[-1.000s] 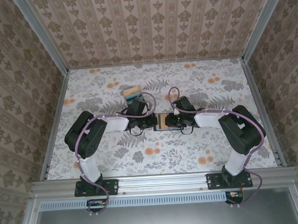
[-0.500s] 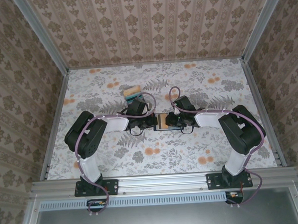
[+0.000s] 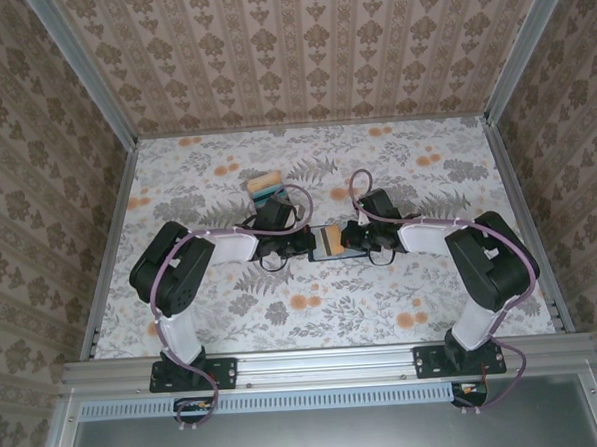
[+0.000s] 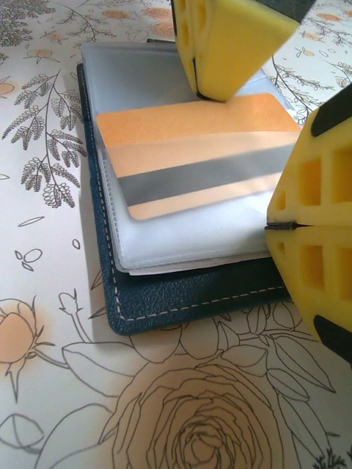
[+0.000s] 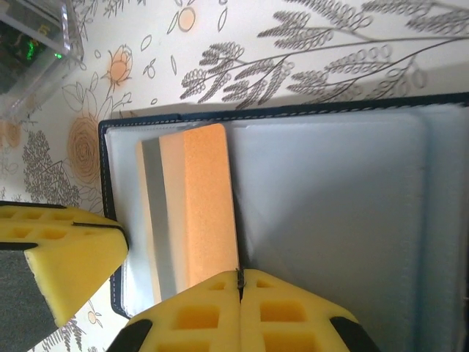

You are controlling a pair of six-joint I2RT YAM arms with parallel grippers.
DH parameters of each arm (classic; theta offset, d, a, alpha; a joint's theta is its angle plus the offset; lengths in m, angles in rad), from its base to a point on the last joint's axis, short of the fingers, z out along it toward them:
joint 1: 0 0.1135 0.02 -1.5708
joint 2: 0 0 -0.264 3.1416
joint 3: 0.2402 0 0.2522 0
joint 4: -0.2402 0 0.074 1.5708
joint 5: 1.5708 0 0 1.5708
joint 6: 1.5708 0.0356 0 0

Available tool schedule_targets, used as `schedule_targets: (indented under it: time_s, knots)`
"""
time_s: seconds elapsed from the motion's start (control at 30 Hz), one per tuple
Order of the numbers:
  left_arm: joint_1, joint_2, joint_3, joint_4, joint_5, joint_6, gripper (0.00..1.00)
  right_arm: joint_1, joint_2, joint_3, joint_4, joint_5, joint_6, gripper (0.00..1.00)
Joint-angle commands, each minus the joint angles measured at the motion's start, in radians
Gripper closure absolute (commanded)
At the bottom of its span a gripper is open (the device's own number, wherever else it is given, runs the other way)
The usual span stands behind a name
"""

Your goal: Take the credit cards out of the card holder

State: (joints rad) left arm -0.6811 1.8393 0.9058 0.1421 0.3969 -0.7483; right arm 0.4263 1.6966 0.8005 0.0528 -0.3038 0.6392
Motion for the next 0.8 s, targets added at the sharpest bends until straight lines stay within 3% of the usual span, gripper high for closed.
schedule_targets:
  time_s: [0.0,0.07,0.13,0.27,0.5,0.67,0.77]
  knots:
    - [-0.001,0.021,-0.002,-0.034,0.009,-0.007,1.00,-0.008,-0.022,-0.017,-0.009,-0.022,-0.003,1.00]
    - [-0.003,0.025,0.002,-0.036,0.013,-0.006,1.00,-0.009,-0.012,-0.014,0.006,-0.041,-0.001,0.95]
    - [-0.003,0.026,0.004,-0.036,0.014,-0.006,1.00,-0.008,0.003,-0.009,0.019,-0.055,0.003,0.78]
    - [-0.004,0.033,0.009,-0.038,0.019,-0.005,1.00,-0.007,0.034,0.000,0.033,-0.068,0.005,0.75]
    - [-0.008,0.038,0.014,-0.033,0.023,-0.006,1.00,-0.009,0.080,0.012,0.053,-0.095,0.014,0.78]
    - [-0.007,0.034,0.011,-0.037,0.021,-0.004,1.00,-0.013,0.052,-0.001,0.037,-0.071,0.015,0.95]
    - [-0.003,0.028,0.007,-0.042,0.019,0.001,1.00,-0.032,0.026,-0.021,0.026,-0.067,0.010,1.00]
